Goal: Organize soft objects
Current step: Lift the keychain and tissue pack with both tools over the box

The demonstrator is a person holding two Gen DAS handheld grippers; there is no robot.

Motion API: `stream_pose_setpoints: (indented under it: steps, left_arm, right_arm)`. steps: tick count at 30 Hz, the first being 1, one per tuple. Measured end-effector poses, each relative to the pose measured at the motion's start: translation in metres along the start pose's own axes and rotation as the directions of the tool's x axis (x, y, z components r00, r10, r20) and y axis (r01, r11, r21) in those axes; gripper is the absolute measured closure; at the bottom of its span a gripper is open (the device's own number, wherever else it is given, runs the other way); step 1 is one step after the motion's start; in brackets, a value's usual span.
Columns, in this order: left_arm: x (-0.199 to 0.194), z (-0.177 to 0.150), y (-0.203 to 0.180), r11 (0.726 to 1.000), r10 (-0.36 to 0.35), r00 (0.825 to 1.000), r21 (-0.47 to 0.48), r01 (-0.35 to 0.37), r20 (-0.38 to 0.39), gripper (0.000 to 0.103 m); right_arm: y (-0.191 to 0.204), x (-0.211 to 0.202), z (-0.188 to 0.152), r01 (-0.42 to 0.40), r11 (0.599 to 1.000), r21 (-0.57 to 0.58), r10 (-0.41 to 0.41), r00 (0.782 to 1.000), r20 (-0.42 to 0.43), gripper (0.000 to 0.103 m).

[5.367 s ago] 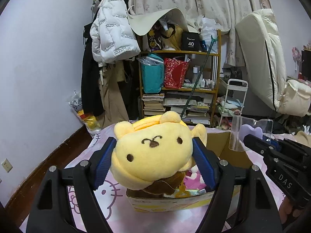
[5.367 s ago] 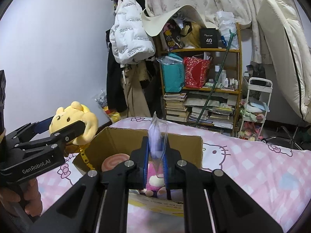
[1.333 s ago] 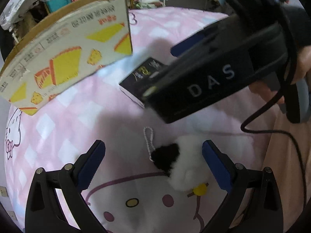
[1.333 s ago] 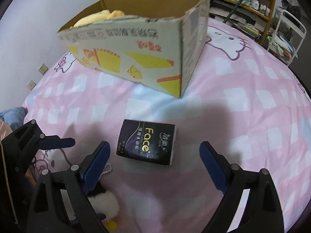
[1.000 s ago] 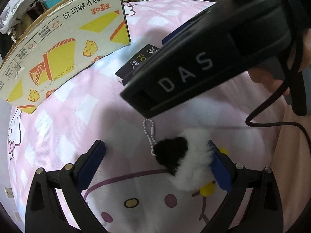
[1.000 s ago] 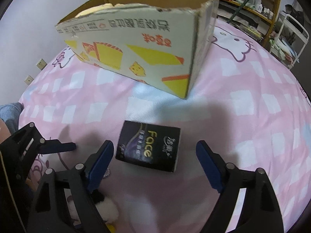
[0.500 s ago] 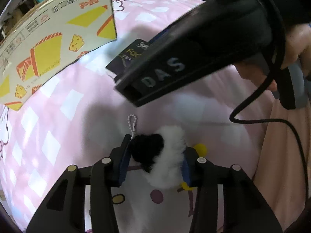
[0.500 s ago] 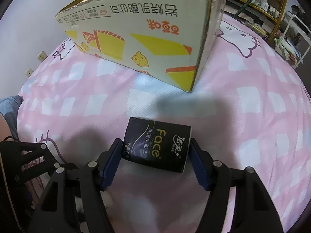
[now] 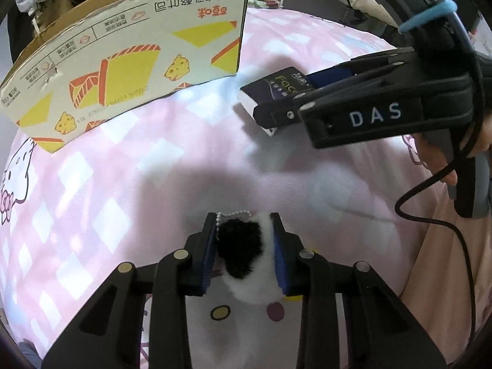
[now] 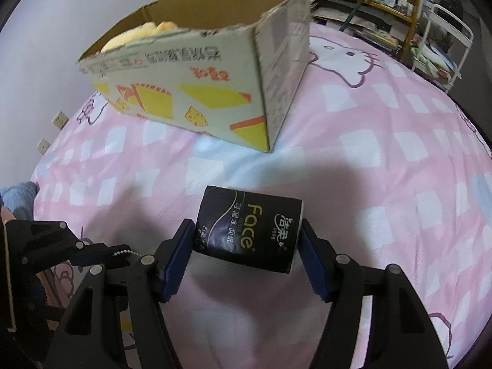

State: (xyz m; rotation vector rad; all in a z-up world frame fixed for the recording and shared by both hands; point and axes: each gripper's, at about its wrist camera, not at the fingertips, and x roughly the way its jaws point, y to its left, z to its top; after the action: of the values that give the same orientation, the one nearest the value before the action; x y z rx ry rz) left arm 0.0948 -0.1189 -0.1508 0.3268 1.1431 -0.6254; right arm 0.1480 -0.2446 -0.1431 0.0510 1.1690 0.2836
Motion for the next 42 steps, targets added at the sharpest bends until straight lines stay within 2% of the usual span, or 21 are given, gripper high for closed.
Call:
stream_pose_setpoints:
  steps: [6,13,17,22,25,28,31,32,40,42]
  left_arm:
    - [-0.001,-0.009,-0.002,1.0,0.005,1.0,-0.011,-0.005,0.009,0.072]
    - [-0.019,-0.01,0.013,0.997,0.021,0.999,-0.071,-0.017,0.049,0.072]
    - [-0.036,-0.009,0.021,0.994,0.048,0.993,-0.102,-0.037,0.108,0.072]
    - [-0.055,0.004,0.025,0.989,0.093,0.976,-0.13,-0.068,0.196,0.072]
    - [-0.071,0.01,0.026,0.986,0.129,0.957,-0.135,-0.097,0.26,0.072]
    - [-0.092,0.013,0.029,0.982,0.168,0.927,-0.144,-0.126,0.334,0.072]
    - [-0.116,0.015,0.033,0.975,0.207,0.89,-0.157,-0.155,0.405,0.072]
    - [-0.125,0.016,0.034,0.972,0.228,0.871,-0.161,-0.174,0.436,0.072]
    - [-0.17,0.037,0.044,0.958,0.286,0.771,-0.182,-0.221,0.569,0.072]
    - [-0.176,0.045,0.048,0.954,0.299,0.757,-0.189,-0.232,0.581,0.072]
  right_arm:
    - [-0.011,-0.014,-0.002,-0.009,0.999,0.051,0.006,0.999,0.042,0.033]
    - [-0.011,-0.027,-0.004,-0.012,0.997,0.075,0.005,0.996,0.089,0.033]
    - [-0.004,-0.043,-0.005,0.007,0.997,0.071,-0.018,0.987,0.162,0.033]
    - [0.003,-0.066,-0.008,0.025,0.997,0.067,-0.041,0.965,0.26,0.033]
    - [0.01,-0.082,-0.008,0.046,0.997,0.06,-0.063,0.943,0.327,0.033]
    - [0.017,-0.099,-0.006,0.048,0.997,0.057,-0.067,0.916,0.397,0.033]
    - [0.023,-0.113,-0.003,0.065,0.996,0.056,-0.084,0.887,0.454,0.033]
    - [0.025,-0.117,-0.001,0.067,0.996,0.057,-0.086,0.879,0.468,0.033]
    - [0.037,-0.136,0.02,0.076,0.996,0.042,-0.086,0.842,0.532,0.033]
    - [0.04,-0.141,0.027,0.073,0.997,0.041,-0.083,0.832,0.548,0.033]
